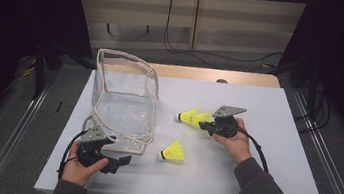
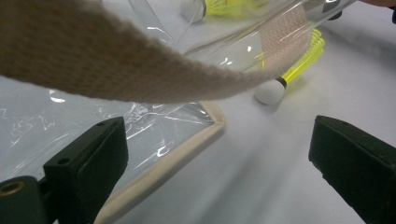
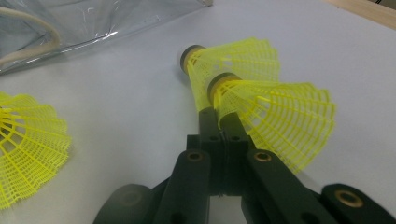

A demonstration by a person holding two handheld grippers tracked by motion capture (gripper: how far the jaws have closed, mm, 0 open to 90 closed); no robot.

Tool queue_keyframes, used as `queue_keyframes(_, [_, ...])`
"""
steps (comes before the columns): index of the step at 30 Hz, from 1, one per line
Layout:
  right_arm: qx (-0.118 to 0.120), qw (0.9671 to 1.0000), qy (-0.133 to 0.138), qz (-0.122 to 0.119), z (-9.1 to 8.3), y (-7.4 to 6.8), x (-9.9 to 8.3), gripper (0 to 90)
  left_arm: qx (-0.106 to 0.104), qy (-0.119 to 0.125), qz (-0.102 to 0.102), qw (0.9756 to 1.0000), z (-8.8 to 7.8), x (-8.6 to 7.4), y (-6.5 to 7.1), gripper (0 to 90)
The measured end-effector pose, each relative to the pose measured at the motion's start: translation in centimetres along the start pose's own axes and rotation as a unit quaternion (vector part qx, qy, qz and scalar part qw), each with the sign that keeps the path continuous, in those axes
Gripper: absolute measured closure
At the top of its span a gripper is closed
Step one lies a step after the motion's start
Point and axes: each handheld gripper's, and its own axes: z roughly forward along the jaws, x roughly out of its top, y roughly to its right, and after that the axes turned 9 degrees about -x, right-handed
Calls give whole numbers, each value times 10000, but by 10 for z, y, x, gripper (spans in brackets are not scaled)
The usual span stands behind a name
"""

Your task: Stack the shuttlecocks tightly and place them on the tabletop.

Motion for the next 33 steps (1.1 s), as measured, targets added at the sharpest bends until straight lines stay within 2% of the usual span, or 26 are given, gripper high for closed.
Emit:
queue_keyframes(6, [26,10000,51,-23,-1,-2,2,900,-7,5,2,10000,0,0,0,48])
queue_keyframes(17, [42,9998,170,83,1,-3,2,900,3,-3,4,10000,0,0,0,48])
queue_keyframes(25, [44,9999,43,113,4,-3,-1,892,-4,4,5,10000,0,0,0,48])
queue_keyframes(33, [26,9999,2,147,3,-2,-2,844,-4,4,6,10000,0,0,0,48])
